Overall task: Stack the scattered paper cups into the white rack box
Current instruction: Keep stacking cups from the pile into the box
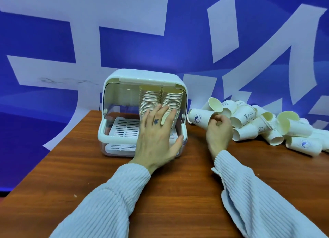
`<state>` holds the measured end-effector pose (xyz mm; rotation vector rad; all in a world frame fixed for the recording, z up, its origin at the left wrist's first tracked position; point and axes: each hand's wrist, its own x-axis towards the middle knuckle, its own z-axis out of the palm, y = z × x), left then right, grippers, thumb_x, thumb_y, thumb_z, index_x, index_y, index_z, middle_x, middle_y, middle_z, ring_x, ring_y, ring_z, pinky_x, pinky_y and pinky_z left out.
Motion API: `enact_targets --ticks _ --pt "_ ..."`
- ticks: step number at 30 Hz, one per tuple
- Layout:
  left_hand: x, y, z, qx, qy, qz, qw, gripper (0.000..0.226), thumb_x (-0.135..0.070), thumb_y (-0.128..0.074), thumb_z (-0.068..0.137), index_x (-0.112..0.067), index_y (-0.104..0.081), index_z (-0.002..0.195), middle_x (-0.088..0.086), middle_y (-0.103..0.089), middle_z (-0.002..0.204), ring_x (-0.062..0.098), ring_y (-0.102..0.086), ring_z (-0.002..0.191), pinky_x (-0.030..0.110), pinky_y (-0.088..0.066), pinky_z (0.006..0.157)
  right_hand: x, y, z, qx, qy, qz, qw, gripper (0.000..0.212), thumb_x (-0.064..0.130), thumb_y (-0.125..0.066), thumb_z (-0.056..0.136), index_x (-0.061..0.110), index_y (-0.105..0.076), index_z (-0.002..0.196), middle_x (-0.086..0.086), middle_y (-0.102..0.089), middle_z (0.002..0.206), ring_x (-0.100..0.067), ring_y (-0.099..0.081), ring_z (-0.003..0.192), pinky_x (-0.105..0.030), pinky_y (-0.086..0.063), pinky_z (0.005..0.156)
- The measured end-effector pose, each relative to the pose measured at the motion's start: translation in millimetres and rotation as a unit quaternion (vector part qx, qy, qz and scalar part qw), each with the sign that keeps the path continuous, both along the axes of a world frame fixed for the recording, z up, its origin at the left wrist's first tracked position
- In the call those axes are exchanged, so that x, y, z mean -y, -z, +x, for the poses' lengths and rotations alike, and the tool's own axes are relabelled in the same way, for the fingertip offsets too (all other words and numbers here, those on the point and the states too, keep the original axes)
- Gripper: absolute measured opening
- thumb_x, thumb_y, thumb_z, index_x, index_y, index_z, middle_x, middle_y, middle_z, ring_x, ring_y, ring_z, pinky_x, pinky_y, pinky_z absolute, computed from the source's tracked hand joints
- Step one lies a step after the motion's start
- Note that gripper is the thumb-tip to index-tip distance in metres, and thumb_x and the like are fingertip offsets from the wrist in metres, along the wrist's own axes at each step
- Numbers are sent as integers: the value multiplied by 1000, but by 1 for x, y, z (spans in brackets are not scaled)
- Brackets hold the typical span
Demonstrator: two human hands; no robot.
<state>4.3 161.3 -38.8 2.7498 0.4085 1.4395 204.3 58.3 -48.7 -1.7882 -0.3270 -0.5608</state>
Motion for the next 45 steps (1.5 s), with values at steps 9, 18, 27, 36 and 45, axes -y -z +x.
enact_targets --ticks 9,18,27,36,45 --pt "51 17 11 -57 62 68 994 92 -26 -75 71 -16 -38 154 9 -51 142 32 -45 130 46 -44 104 62 12 -41 -44 -306 2 951 20 10 -59 87 8 -70 71 -10 -67 71 -16 -55 72 -37 -45 69" --pt "75 41 -12 -68 91 -176 978 69 -49 -65 83 -28 -43 144 -7 -48 136 17 -48 127 34 -44 102 61 23 -15 -31 -151 -318 936 24 36 -62 92 37 -76 111 7 -50 146 -23 -60 121 -39 -49 98" --pt "71 37 -14 -46 83 -189 977 67 -46 -70 83 -28 -42 141 -7 -52 131 16 -52 121 34 -46 99 52 22 -21 -26 -169 -361 917 41 45 -61 95 31 -65 133 2 -67 137 -26 -63 123 -40 -52 95" --pt "60 20 -22 93 68 -343 932 72 -47 -75 85 -27 -36 142 -2 -56 134 20 -54 120 40 -49 98 65 -21 -60 96 -137 78 983 18 22 -66 92 37 -59 97 10 -67 91 -19 -64 86 -48 -54 85" --pt "42 13 -27 251 50 -409 876 75 -50 -68 85 -18 -35 144 1 -54 135 19 -53 122 40 -46 104 -1 -62 -107 247 -221 -99 938 19 23 -68 92 27 -79 107 13 -76 99 -17 -62 102 -40 -46 93"
